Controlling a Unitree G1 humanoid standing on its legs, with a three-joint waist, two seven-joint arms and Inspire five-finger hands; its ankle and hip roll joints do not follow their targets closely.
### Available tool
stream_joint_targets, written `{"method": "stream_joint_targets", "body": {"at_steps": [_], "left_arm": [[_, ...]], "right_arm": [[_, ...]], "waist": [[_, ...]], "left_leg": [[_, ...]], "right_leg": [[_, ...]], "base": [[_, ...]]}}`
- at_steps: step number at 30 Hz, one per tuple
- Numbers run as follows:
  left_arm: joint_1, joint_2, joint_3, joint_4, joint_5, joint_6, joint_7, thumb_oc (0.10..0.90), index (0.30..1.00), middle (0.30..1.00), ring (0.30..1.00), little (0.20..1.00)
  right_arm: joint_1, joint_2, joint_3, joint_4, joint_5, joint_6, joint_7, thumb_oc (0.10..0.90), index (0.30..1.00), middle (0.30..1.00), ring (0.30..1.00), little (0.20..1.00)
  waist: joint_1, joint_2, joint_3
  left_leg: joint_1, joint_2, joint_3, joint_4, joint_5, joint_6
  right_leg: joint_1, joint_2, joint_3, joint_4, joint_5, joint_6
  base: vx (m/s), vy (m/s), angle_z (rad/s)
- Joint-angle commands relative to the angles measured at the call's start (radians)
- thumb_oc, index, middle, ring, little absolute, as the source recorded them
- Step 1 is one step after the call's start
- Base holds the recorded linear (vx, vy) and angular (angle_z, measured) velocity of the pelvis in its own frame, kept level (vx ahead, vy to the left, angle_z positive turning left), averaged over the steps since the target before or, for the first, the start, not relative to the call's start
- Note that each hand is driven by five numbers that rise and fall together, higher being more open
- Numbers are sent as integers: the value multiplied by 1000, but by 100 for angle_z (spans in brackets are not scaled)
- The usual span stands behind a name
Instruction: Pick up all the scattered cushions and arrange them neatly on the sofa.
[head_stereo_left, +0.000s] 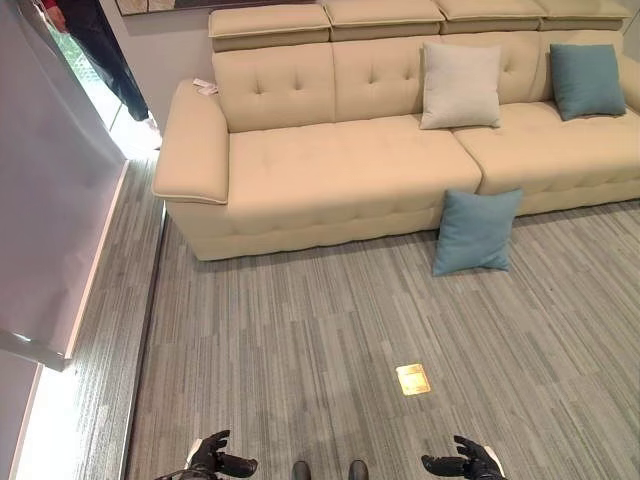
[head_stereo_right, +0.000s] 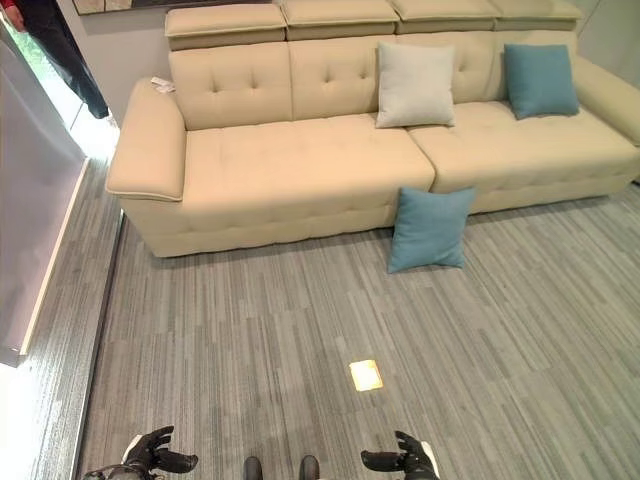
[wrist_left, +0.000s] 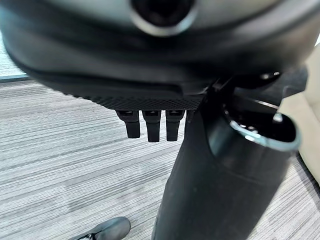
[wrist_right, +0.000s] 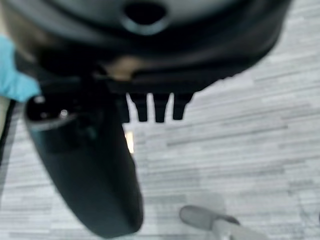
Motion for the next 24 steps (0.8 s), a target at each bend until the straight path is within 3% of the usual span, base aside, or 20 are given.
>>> {"method": "stream_joint_targets", "body": {"at_steps": [1,19,24], "left_arm": [[-43,1,-15,53,19,-26,8,800,900,900,900,900],[-54,-5,-46,62,67,-15,8,800,900,900,900,900],[-65,0,-75,58,102,-9,7,800,900,900,900,900]], "right_arm": [[-15,-21,32,40,-18,-15,-24,800,900,900,900,900],[-8,-13,36,38,-6,-7,-22,800,900,900,900,900],[-5,-9,39,30,-9,-3,-23,800,900,900,900,900]], "waist": [[5,-15,-25],[-5,-24,-18],[-22,-25,0]], "left_leg": [[4,28,-23,1,-100,-45],[0,22,-11,1,-106,-33],[-11,25,11,1,-107,-24]], "right_leg": [[7,-93,-5,4,-66,123],[-14,-91,22,11,-54,128],[-68,-90,33,80,-56,135]], "base": [[0,0,0],[0,5,-4],[-23,16,-9]]}}
